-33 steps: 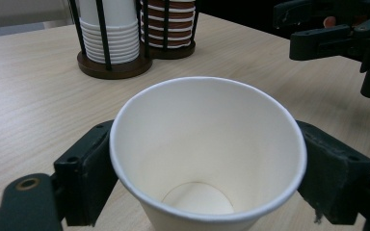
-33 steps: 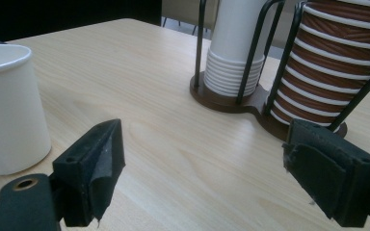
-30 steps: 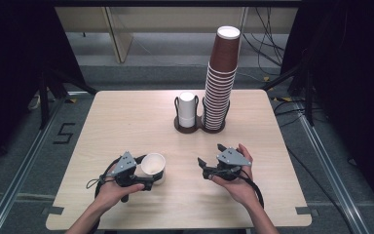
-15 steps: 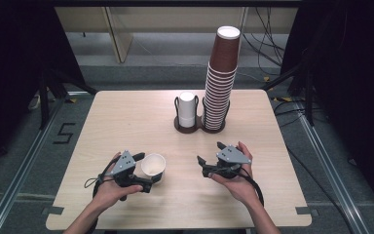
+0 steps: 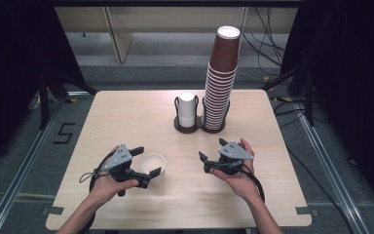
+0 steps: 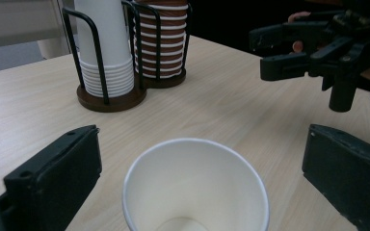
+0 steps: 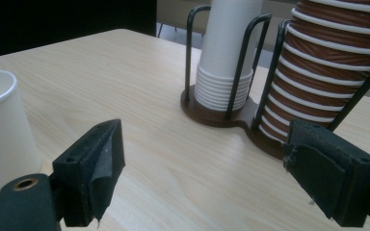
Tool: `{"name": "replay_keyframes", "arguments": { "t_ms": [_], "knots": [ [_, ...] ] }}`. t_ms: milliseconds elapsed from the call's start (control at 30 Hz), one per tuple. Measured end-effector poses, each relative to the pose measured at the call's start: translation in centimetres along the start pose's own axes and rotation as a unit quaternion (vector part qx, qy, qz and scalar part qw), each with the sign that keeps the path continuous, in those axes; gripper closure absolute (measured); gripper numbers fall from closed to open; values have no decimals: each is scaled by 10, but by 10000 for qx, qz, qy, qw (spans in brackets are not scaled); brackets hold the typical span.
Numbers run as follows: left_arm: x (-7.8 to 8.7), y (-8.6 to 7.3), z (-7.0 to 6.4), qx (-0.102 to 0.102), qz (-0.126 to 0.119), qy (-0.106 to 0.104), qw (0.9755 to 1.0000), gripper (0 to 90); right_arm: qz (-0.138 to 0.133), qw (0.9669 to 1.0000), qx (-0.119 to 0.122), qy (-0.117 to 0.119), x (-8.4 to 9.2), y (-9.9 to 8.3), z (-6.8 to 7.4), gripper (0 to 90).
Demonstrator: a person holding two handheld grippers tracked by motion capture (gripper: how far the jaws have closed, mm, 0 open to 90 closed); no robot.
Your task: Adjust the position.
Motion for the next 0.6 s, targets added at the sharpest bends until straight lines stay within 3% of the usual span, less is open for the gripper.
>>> {"name": "replay_keyframes", "arguments": {
  "t_ms": [33, 100, 167, 200, 433, 600],
  "knots": [
    [0, 3, 1, 22, -38, -13, 10000, 0, 15, 9998, -175, 11, 0, 1, 1, 155],
    [-1, 8, 5, 25, -92, -3, 10000, 0, -18, 9998, -169, 40, -1, 2, -2, 155],
    [-2, 13, 8, 8, -123, 13, 9999, 0, -96, 9999, -64, -85, -1, 3, -6, 156],
    [-3, 16, 10, 14, -155, 35, 9999, 0, 6, 9999, -152, -66, 0, 4, -6, 156],
    [-13, 35, 18, -43, -335, 14, 9994, 0, -59, 9995, -233, -184, 2, 7, -14, 157],
    [-19, 46, 25, -81, -393, 155, 9991, 0, -64, 9994, -243, -245, 3, 8, -17, 157]
  ]
}}
Point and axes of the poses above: each handheld gripper's, and its own axes: x roughly backward along the jaws, y roughly out of its top, z roughly to its left, the point moved 1 cm from there along -x, roughly forward along the jaws, and after that the axes turned 2 degrees about y, right-handed, at the moved point
